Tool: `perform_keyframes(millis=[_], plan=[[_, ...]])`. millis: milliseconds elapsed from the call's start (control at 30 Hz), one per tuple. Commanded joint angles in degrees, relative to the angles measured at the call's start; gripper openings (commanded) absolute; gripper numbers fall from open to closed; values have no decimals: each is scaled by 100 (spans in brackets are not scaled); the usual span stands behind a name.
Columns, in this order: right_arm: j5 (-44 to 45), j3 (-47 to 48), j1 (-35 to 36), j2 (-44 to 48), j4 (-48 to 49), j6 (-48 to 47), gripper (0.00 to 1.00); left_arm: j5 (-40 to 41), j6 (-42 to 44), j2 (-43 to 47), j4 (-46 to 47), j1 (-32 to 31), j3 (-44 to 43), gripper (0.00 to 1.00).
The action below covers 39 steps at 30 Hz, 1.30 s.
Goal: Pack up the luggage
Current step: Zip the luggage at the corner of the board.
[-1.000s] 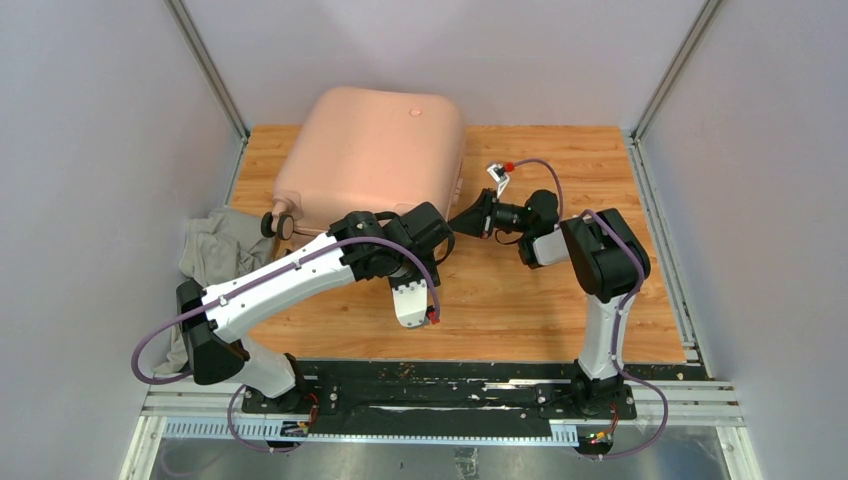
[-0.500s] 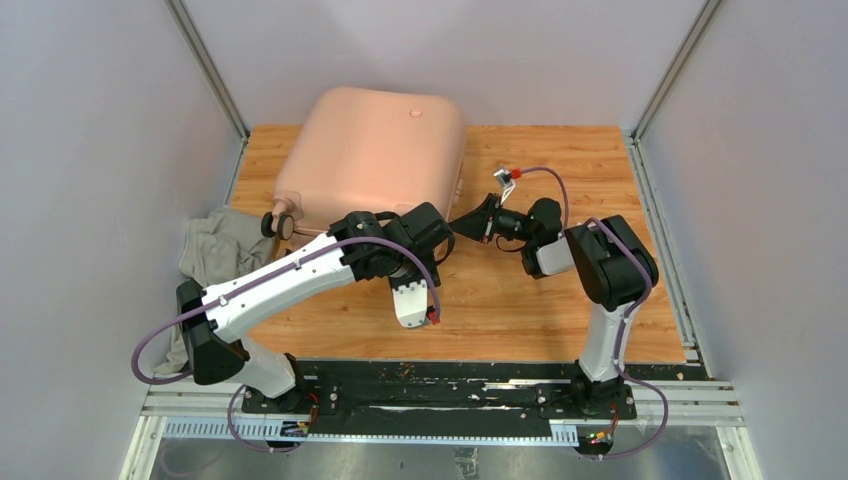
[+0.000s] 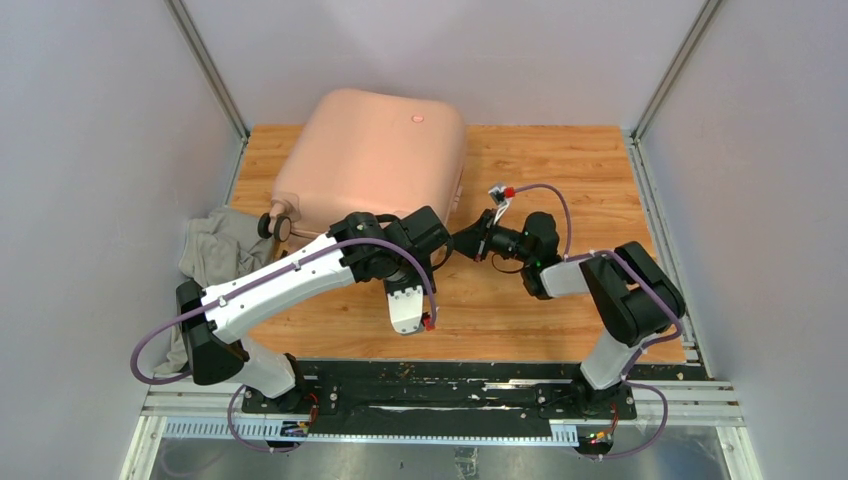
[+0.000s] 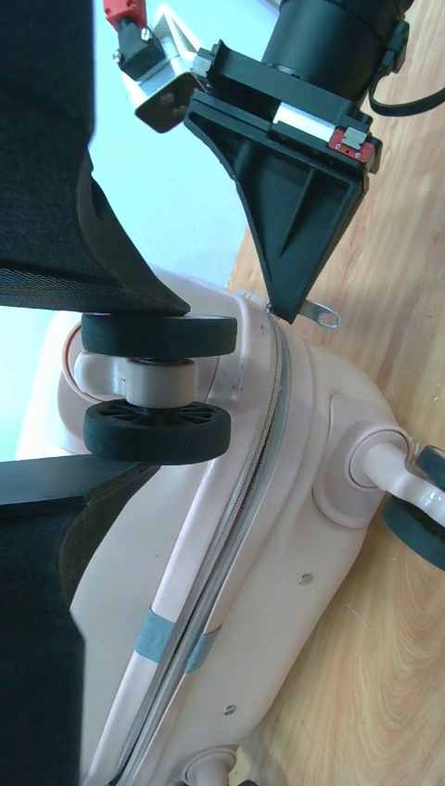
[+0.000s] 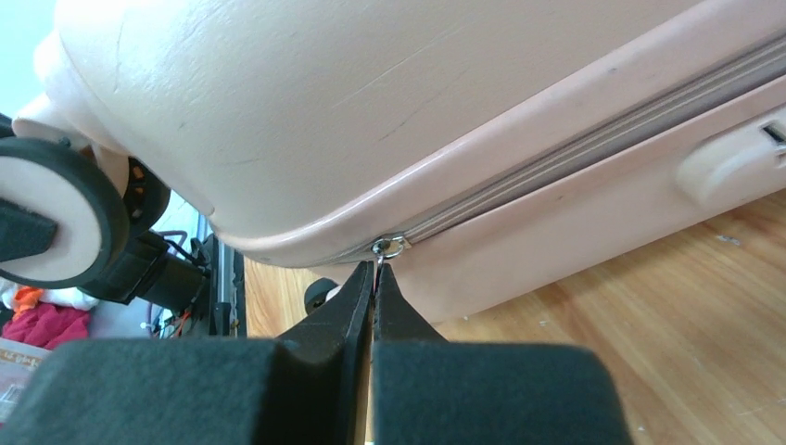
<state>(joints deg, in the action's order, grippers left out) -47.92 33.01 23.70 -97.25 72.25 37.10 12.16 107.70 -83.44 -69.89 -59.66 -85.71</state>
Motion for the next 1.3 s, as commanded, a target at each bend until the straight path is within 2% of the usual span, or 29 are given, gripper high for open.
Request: perform_keyframes(millis=[0, 133, 300, 433, 633, 733, 800, 833, 933, 1100, 1267], plan=[[-792, -258, 663, 596, -159, -493, 0, 1420, -348, 225, 814, 183, -525, 0], [-622, -412, 799, 997, -408, -670, 0, 1429, -373, 215, 818, 184, -509, 0], [-152, -527, 1286, 1615, -1399, -1418, 0, 1298, -589, -1, 827, 183, -623, 0], [310, -825, 1785, 1844, -1243, -1456, 0, 1135, -983, -319, 819, 183, -1013, 0], [644, -1012, 2164, 2139, -1228, -1363, 0, 957, -1256, -664, 819, 183, -1441, 0], [785, -1100, 2073, 2140, -1260, -1369, 0, 937, -1287, -682, 814, 184, -1406, 0], [1052, -1321, 1522, 2380, -1252, -1089, 0, 938, -1299, -589, 802, 185, -1316, 0], [1098, -1418, 1113, 2557, -1331, -941, 2, 933, -1285, -502, 796, 183, -1231, 0], [926, -1393, 0, 2896, -2022, -901, 28, 901, -1161, -217, 810, 184, -961, 0], [683, -834, -355, 2720, -2594, -1266, 56, 881, -1145, -63, 808, 183, -898, 0], [39, -316, -436, 1659, -1907, -872, 62, 941, -1027, 16, 810, 179, -873, 0]])
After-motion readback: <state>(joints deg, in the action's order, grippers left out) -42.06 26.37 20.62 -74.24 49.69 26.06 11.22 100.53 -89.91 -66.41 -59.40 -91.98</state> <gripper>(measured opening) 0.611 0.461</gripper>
